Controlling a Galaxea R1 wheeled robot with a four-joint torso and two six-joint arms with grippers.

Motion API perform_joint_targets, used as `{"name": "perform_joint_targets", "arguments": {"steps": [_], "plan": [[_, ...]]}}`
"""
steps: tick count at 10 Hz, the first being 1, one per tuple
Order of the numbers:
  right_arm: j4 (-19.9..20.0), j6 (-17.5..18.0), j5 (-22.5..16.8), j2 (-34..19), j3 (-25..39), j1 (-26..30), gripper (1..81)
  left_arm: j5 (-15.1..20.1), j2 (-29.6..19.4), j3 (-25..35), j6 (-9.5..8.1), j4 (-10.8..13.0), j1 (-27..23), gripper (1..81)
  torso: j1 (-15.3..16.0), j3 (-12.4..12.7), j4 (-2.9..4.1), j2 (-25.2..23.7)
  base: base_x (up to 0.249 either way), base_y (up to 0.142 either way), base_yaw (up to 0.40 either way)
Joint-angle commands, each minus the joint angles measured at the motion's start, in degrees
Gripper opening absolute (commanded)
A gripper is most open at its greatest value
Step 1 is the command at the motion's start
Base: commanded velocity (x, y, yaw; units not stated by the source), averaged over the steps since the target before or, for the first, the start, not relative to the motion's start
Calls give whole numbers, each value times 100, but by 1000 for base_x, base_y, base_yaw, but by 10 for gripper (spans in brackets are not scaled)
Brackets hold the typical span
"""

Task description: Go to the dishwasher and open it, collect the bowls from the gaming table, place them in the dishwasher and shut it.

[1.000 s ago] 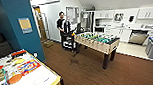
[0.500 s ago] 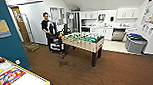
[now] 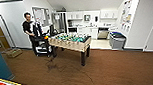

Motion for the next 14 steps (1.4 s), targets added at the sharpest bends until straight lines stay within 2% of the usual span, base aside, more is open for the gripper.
{"name": "perform_joint_targets", "arguments": {"steps": [1,10,14], "plan": [[-32,1,-314,-100,-6,206,10,360,-44,-14,15,-23,-223,10,0,0,0,0,0,0,-387],[-41,1,-314,-100,-6,198,10,360,-44,-14,32,3,-223,10,0,0,0,0,0,0,-350],[-41,1,-314,-100,-6,207,10,360,-61,-14,32,3,-223,10,0,0,-2,0,0,0,-68]]}}
